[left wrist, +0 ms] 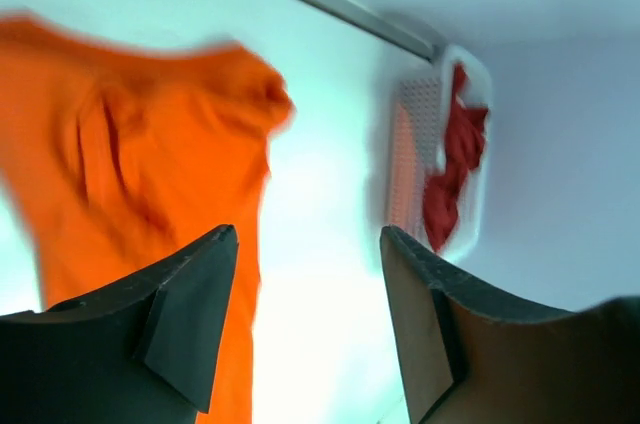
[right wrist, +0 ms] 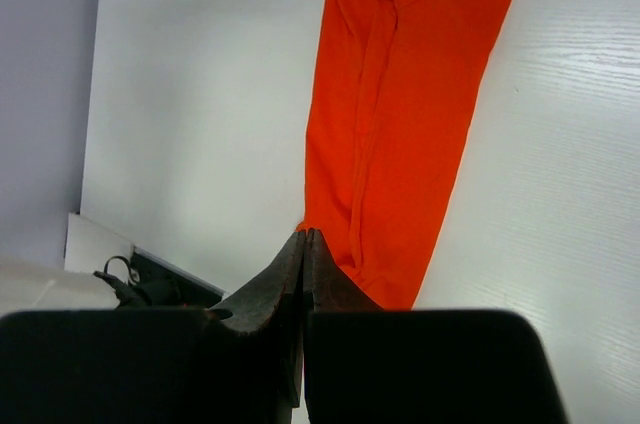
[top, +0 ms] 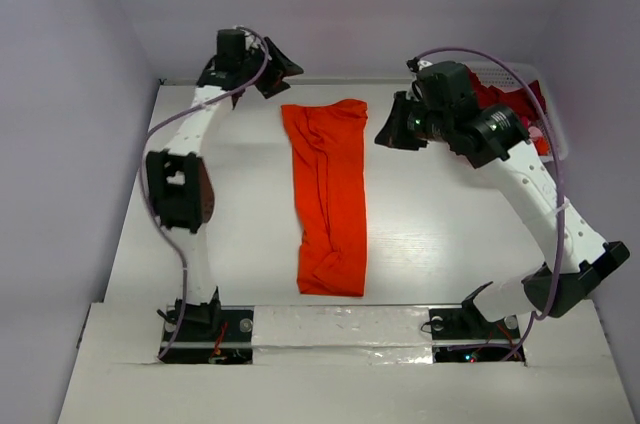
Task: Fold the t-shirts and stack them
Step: Rotate the tshirt 90 degrees, then grab the bottom of the folded rectangular tshirt with both arms
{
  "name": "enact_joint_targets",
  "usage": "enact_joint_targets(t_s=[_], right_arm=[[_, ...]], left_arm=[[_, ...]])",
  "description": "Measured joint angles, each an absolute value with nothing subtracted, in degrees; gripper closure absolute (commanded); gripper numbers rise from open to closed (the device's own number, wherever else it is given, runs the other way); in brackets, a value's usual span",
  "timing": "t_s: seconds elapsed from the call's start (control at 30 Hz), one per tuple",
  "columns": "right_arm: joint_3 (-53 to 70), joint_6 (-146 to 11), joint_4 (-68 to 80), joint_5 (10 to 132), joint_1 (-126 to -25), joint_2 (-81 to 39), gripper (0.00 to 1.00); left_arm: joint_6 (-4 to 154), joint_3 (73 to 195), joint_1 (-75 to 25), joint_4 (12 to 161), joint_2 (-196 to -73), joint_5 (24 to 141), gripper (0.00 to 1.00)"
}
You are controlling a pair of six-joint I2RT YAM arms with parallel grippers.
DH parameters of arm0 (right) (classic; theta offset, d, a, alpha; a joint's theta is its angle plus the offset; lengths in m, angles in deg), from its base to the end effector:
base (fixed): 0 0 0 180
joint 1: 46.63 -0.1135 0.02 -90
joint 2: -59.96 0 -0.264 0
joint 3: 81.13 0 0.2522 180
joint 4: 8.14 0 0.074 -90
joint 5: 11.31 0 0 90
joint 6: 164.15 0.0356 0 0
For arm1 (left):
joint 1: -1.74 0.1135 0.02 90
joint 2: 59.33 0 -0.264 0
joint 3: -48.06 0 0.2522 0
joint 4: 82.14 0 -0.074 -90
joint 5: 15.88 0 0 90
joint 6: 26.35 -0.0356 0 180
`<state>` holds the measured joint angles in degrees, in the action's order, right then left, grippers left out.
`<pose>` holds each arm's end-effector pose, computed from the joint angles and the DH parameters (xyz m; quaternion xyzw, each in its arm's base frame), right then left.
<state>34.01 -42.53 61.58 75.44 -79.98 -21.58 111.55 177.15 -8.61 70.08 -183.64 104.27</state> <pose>0.2325 0.1555 0.4496 -0.0263 0.8908 0.2646 0.3684 0.5050 -0.1104 0.3116 -0.1232 0.8085 -0.4488 0.3600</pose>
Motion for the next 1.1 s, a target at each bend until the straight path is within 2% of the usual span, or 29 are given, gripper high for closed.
enact_joint_targets(t_s=[0.07, 0.1, 0.13, 0.17, 0.2, 0.23, 0.27, 0.33, 0.47, 0.63, 0.87, 1.1], right_arm=[[32.68, -43.10, 61.04, 74.92, -79.98, -21.53, 0.87], [30.76, -43.43, 60.07, 74.33, -79.95, -21.10, 0.75], [28.77, -43.64, 59.61, 73.59, -79.98, -20.68, 0.48], [25.66, -43.67, 58.67, 72.78, -79.98, -20.09, 0.32], [22.93, -43.97, 57.93, 71.95, -79.98, -19.57, 0.03], [19.28, -43.97, 56.64, 71.05, -79.98, -18.54, 0.00], [15.81, -44.26, 55.72, 70.09, -79.95, -17.62, 0.00], [8.46, -43.95, 53.17, 67.93, -79.98, -15.57, 0.00], [-2.95, -41.35, 46.89, 63.18, -79.98, -12.79, 0.00], [-9.20, -36.21, 40.60, 61.30, -79.95, -9.80, 0.00], [-13.42, -30.03, 33.43, 61.32, -79.95, 1.17, 0.00], [-17.02, -26.84, 25.98, 56.71, -79.95, 3.03, 0.01]], left_arm=[[109.45, 167.82, -8.76, 70.12, -171.51, 102.13, 0.37], [108.34, 163.14, -9.09, 69.99, -165.20, 100.95, 0.28], [107.22, 158.99, -9.55, 70.12, -159.54, 100.08, 0.25], [106.02, 153.39, -10.07, 71.08, -153.24, 98.85, 0.18], [104.80, 147.82, -10.44, 71.39, -147.80, 97.94, 0.13], [103.70, 141.29, -10.90, 72.09, -141.44, 97.06, 0.05], [102.43, 135.06, -11.36, 71.37, -136.19, 96.49, 0.01], [100.62, 125.40, -11.78, 69.38, -128.76, 95.57, 0.01], [97.78, 112.72, -11.80, 63.17, -122.07, 93.98, 0.01], [98.70, 106.03, -12.87, 60.26, -116.46, 95.16, 0.01], [106.96, 99.52, -14.70, 62.01, -102.01, 96.67, 0.01], [107.68, 98.25, -14.81, 59.63, -99.63, 100.93, 0.01]])
